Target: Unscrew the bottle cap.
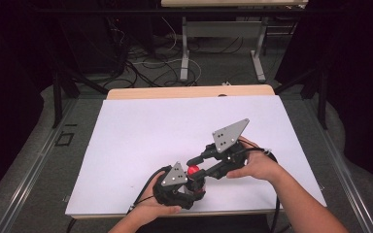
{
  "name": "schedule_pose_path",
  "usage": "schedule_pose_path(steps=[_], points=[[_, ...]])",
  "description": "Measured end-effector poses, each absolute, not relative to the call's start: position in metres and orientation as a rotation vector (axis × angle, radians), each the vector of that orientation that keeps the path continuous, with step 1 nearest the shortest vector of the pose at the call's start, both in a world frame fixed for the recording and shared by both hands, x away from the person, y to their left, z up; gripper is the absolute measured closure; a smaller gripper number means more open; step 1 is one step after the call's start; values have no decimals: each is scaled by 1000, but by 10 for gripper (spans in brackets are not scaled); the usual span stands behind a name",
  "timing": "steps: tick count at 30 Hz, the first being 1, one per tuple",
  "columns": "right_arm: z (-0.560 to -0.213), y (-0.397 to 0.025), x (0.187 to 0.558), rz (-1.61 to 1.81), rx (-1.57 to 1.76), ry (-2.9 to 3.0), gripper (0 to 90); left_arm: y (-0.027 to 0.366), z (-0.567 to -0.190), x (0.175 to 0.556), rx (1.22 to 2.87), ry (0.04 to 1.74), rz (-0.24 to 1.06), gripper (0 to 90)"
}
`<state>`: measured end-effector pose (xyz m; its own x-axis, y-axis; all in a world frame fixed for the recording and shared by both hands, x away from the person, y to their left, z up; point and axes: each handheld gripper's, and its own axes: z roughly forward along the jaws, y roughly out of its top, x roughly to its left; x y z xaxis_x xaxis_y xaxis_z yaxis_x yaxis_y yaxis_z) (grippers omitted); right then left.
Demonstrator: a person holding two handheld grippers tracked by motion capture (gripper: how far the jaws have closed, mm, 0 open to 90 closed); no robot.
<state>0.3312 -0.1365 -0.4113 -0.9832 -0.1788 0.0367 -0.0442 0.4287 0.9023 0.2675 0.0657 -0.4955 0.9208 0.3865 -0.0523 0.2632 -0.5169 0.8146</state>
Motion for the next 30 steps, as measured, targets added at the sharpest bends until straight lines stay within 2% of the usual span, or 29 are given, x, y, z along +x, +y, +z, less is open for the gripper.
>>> schedule_pose_path(steps=[3,7,9,12,19,22,30], points=[[-412,-136,333,-1590,320,-2528,610,64,-496,267,2145,445,166,289],[-411,-135,333,-1592,286,-2544,596,66,-496,268,2139,472,172,289],[-411,-136,331,-1615,189,-2549,507,67,-496,270,2129,490,182,289],[-408,-137,327,-1660,-1,-2569,470,68,-496,271,2122,514,187,288],[-400,-137,298,-1831,-507,-2626,470,71,-496,275,2098,615,254,288],[-399,-133,286,-1872,-700,-2604,500,71,-496,275,2101,625,262,288],[-408,-119,268,-1862,-929,-2724,542,68,-497,274,2088,648,280,288]])
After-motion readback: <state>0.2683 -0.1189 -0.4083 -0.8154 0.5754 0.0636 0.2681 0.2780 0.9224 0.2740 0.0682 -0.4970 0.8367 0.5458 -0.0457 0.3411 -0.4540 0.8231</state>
